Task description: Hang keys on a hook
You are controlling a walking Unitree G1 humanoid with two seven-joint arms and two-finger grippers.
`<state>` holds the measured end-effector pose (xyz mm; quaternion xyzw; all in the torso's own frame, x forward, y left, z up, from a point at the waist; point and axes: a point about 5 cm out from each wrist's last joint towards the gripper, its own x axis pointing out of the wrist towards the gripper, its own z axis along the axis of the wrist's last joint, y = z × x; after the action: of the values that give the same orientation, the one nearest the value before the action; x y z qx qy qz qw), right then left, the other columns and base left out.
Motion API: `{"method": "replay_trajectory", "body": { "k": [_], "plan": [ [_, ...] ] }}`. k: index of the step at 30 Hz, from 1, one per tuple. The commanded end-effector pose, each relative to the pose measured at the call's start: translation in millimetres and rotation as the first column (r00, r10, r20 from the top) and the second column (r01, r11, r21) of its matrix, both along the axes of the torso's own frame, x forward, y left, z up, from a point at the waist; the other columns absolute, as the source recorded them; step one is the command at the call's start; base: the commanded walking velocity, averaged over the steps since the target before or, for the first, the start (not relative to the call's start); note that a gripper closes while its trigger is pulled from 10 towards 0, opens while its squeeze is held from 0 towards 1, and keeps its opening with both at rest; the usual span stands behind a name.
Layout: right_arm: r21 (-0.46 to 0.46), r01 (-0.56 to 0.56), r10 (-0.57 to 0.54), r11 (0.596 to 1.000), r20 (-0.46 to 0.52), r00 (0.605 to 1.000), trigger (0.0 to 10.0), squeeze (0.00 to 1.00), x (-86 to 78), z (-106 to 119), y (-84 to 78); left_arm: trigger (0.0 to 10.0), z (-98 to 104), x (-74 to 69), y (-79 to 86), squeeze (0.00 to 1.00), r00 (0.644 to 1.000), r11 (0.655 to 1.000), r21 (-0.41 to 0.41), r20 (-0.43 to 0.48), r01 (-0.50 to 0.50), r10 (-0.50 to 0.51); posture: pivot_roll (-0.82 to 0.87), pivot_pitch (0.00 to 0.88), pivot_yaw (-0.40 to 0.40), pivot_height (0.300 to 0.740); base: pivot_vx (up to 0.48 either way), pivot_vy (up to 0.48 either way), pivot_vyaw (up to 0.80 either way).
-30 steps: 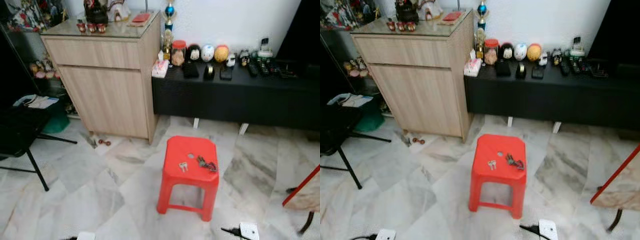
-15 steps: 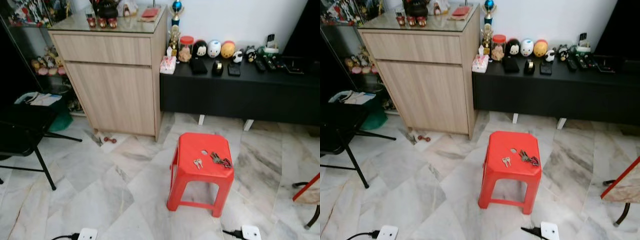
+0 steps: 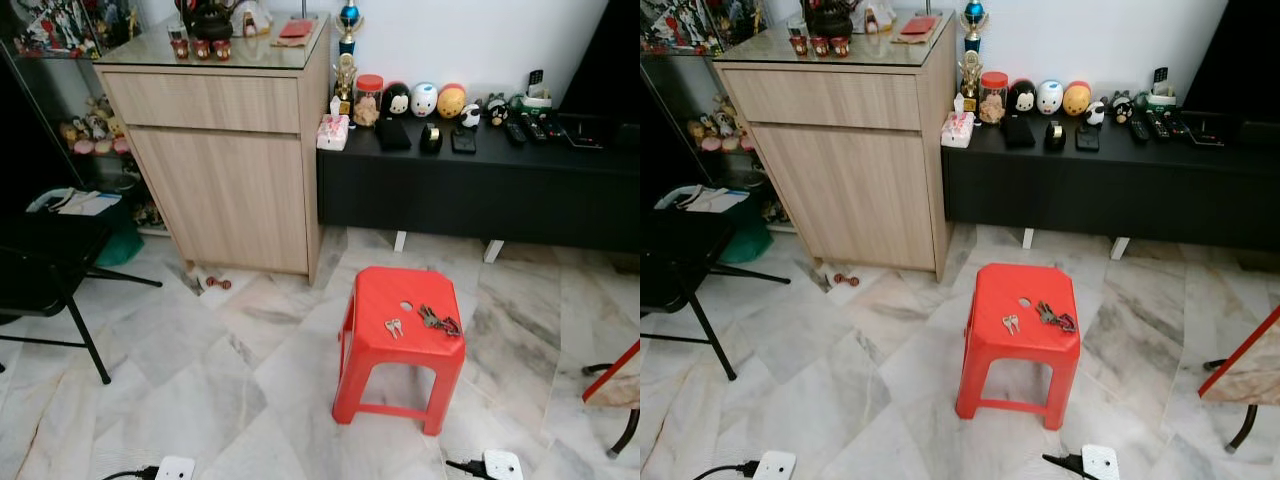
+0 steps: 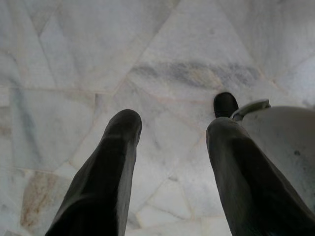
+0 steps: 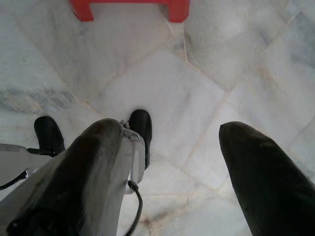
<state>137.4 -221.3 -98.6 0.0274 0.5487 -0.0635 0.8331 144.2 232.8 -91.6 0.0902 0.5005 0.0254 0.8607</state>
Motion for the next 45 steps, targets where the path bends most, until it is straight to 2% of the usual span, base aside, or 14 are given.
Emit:
{"method": "replay_trajectory", "body": {
  "k": [1,10,22,30,45],
  "plan": [
    [-0.003,-0.013,0.014,1.0,0.007,1.0,10.0,0.0,2.8,1.2,-0.6,10.0,-1.6,-3.5,0.0,0.0,1.0,1.0,0.001,-0.019,-0.002,0.002,-0.02,0.0,0.008,0.74,0.356,0.0,0.63],
    [0.001,-0.012,0.012,1.0,0.007,1.0,10.0,0.0,2.8,1.0,-0.1,10.0,-1.4,-3.4,0.4,0.0,1.0,1.0,-0.001,-0.017,-0.004,0.004,-0.02,0.0,0.01,0.74,0.372,0.0,0.8],
    [0.006,0.023,-0.023,1.0,0.014,1.0,10.0,0.0,2.7,0.8,0.4,10.0,-1.1,-3.1,1.1,0.0,1.0,1.0,0.001,-0.016,-0.002,0.002,-0.02,0.0,0.012,0.74,0.348,0.0,0.0],
    [0.0,0.049,-0.049,0.999,0.021,0.999,10.0,0.0,2.6,1.0,-0.7,10.0,-0.7,-2.3,0.5,0.0,1.0,1.0,0.0,-0.005,0.0,0.0,-0.02,0.0,0.01,0.74,0.0,0.0,0.0],
    [0.001,0.026,-0.026,1.0,0.004,1.0,10.0,0.0,1.5,0.6,-0.6,10.0,-1.2,-3.3,0.7,0.0,1.0,1.0,0.008,-0.011,-0.009,0.009,-0.02,0.0,0.008,0.74,0.0,0.0,-0.76]
  ]
}}
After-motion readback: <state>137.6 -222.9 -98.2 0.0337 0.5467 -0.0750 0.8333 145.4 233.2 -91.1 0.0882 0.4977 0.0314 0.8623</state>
